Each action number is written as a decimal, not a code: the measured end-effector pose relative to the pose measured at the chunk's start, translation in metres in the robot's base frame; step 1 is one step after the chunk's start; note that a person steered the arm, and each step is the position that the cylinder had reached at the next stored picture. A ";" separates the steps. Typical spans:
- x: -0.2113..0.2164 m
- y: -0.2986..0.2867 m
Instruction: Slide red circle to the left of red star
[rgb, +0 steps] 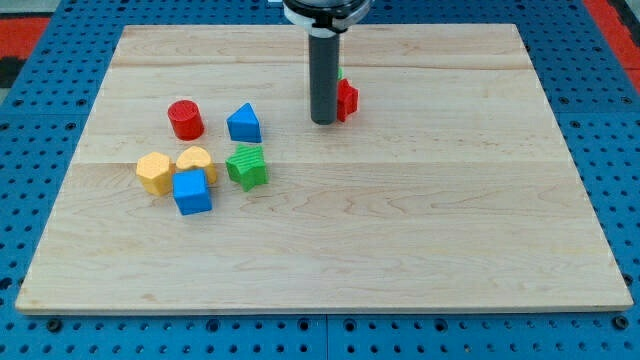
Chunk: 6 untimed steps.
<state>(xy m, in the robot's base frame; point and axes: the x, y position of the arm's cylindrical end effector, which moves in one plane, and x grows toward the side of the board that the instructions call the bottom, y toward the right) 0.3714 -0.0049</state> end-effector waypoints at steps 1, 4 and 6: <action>-0.012 -0.005; -0.037 0.103; 0.046 0.028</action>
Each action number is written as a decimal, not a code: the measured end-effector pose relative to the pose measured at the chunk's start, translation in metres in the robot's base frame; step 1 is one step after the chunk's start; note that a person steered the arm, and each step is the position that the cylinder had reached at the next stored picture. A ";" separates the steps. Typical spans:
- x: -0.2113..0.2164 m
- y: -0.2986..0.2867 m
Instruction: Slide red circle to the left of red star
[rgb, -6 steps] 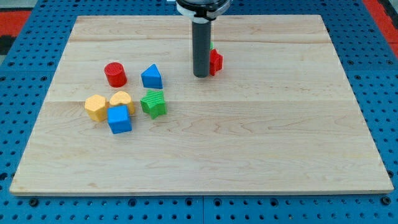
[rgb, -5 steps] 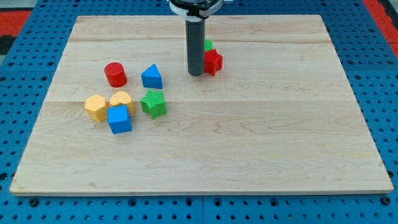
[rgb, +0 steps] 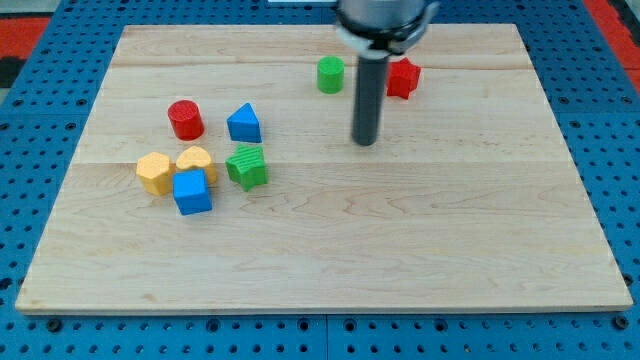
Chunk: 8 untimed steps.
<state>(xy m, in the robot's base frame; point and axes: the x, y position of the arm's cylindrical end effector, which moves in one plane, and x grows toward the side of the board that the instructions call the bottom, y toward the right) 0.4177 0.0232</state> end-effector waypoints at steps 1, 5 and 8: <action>0.004 -0.073; -0.058 -0.204; -0.078 -0.245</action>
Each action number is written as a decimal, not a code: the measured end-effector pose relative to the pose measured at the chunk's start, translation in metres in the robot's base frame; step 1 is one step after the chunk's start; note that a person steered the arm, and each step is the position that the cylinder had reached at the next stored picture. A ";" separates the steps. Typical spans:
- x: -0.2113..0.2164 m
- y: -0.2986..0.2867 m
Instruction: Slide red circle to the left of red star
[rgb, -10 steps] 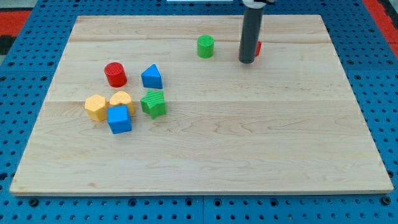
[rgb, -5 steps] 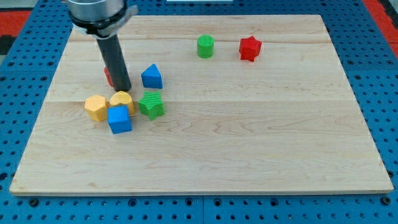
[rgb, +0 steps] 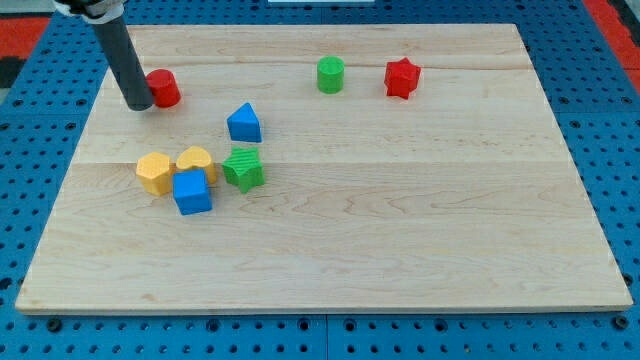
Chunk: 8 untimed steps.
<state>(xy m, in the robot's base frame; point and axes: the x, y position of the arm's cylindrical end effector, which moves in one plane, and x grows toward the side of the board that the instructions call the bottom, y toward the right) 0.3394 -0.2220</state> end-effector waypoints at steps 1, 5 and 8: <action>-0.033 0.028; -0.094 0.114; -0.094 0.181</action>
<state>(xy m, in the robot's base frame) 0.2456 -0.0411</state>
